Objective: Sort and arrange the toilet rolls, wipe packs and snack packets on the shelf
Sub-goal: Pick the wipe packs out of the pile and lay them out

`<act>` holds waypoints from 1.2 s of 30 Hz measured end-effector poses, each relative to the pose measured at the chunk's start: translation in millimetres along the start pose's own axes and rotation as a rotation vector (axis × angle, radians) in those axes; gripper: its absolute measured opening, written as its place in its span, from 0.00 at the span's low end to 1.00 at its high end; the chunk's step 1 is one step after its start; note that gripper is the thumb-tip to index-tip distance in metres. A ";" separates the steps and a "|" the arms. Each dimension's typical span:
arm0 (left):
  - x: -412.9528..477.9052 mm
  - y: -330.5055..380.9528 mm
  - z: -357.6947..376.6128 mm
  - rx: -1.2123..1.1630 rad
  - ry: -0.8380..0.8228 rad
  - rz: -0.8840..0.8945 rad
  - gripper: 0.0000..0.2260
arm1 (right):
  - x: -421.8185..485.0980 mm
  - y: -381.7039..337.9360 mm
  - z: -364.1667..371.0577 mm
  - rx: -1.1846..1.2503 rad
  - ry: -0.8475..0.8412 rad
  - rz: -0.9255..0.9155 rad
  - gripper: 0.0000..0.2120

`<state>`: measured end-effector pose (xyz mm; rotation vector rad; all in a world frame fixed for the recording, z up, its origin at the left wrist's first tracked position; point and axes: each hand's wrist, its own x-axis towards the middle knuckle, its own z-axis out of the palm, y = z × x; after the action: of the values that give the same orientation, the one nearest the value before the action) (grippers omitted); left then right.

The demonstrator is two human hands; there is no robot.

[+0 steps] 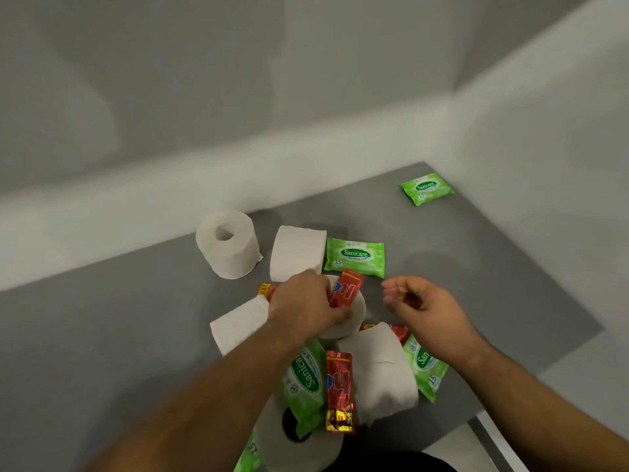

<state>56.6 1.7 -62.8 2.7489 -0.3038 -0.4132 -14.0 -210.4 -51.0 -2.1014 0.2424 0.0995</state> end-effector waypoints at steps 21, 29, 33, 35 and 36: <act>19.4 123.4 29.5 -0.613 -0.030 0.136 0.14 | 12.7 64.5 -104.3 -0.243 0.058 -0.367 0.07; 43.7 216.1 76.6 -0.621 -0.153 0.202 0.13 | 11.2 130.6 -173.5 -0.195 -0.022 -0.187 0.11; 54.7 239.5 101.5 -0.669 -0.071 0.104 0.17 | 14.6 166.9 -200.0 -0.170 0.054 -0.028 0.09; 56.1 241.3 108.7 -0.640 -0.012 0.067 0.16 | 20.7 189.5 -212.3 -0.154 0.121 0.058 0.09; 55.8 240.3 111.3 -0.623 0.019 0.055 0.15 | 25.3 201.9 -217.9 -0.145 0.152 0.097 0.09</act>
<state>35.5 -266.8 -89.1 2.1298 -0.2011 -0.3873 -38.1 -501.2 -112.1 -2.2443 0.4399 0.0147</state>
